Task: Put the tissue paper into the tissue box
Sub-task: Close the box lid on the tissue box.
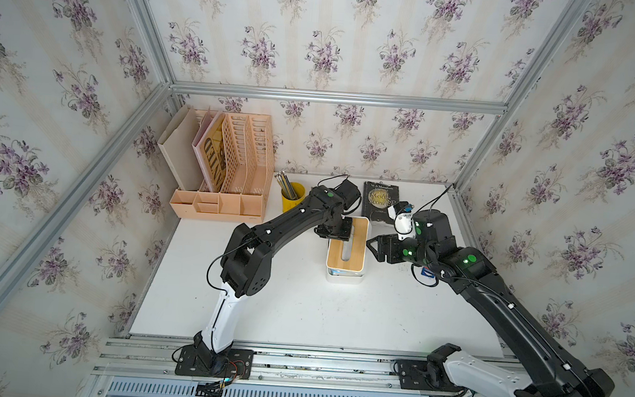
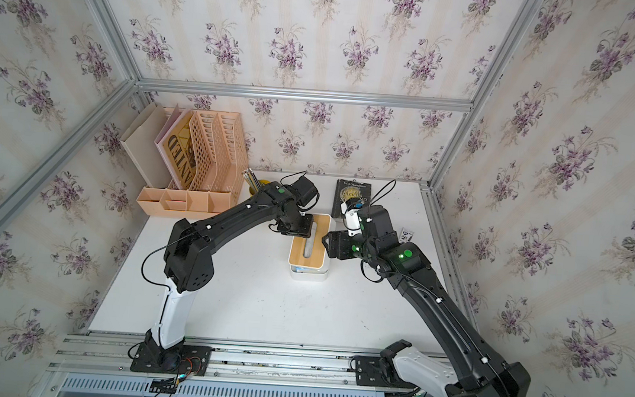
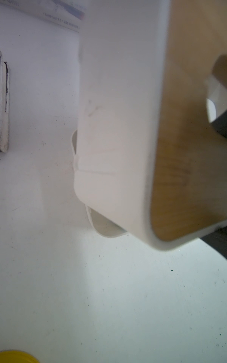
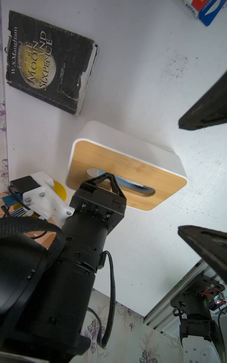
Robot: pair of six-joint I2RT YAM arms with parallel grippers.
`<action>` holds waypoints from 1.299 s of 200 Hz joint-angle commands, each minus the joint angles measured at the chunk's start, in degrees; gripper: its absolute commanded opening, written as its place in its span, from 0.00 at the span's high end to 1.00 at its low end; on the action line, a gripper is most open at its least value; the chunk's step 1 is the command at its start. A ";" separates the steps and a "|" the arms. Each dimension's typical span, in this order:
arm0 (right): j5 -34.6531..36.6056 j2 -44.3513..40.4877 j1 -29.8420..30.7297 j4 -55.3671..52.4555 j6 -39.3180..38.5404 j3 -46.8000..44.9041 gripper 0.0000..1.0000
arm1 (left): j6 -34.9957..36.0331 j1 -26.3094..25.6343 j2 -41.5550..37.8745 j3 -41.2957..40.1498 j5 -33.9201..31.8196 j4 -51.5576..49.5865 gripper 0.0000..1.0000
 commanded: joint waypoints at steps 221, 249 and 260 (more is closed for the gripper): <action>1.43 -2.07 -0.04 -3.28 -1.19 -0.40 0.19 | 0.27 -0.64 3.93 5.32 -1.75 -6.38 0.39; 1.17 -2.31 -0.02 -3.11 -0.95 -1.61 0.18 | 0.40 -0.64 4.03 5.13 -2.02 -6.47 0.36; 1.02 -2.25 -0.04 -2.85 -0.85 -2.07 0.18 | 0.38 -0.64 3.89 4.84 -1.97 -6.26 0.36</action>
